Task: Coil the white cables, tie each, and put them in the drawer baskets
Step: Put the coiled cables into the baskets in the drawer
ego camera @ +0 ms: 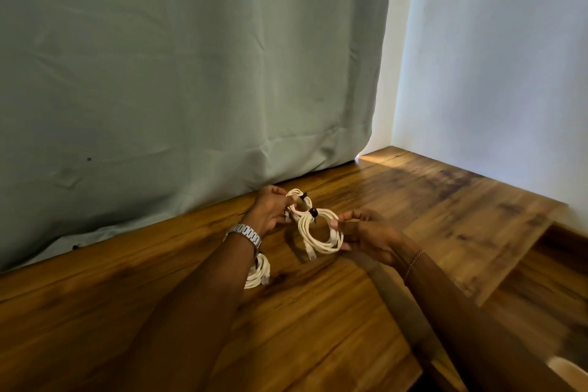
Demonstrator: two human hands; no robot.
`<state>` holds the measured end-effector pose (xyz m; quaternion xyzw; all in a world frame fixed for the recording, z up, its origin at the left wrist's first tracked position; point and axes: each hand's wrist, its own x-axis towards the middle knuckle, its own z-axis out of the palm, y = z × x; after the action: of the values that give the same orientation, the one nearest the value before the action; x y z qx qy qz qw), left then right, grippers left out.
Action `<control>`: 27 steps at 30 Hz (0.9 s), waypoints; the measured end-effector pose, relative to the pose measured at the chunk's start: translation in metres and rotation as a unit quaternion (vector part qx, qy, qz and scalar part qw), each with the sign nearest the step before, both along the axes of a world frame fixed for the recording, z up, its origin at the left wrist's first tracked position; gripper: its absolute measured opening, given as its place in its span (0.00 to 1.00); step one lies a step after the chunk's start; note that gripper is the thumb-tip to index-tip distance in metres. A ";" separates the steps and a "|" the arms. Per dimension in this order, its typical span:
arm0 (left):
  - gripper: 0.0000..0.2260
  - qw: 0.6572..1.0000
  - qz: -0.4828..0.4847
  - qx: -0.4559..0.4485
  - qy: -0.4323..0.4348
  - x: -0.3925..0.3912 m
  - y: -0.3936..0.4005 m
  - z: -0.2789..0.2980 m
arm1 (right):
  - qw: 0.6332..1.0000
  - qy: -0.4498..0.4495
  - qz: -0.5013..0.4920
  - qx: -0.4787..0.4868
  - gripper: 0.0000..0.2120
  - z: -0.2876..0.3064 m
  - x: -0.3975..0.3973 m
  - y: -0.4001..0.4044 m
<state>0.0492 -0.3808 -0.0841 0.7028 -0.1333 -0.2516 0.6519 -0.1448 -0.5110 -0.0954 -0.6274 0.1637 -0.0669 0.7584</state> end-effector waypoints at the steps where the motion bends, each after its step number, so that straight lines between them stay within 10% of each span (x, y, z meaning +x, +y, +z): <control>1: 0.17 1.000 -0.009 -0.025 0.009 -0.003 0.003 0.001 | 1.000 -0.016 -0.014 0.005 0.10 0.004 -0.004 0.000; 27: 0.13 0.940 -0.340 -0.023 0.037 -0.224 -0.102 0.008 | 0.903 -0.086 -0.420 -0.019 0.01 0.059 -0.269 -0.049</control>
<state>-0.1750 -0.4830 -0.0762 0.5909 -0.3457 -0.4807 0.5480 -0.4136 -0.5602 -0.0364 -0.5068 0.3446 -0.4361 0.6590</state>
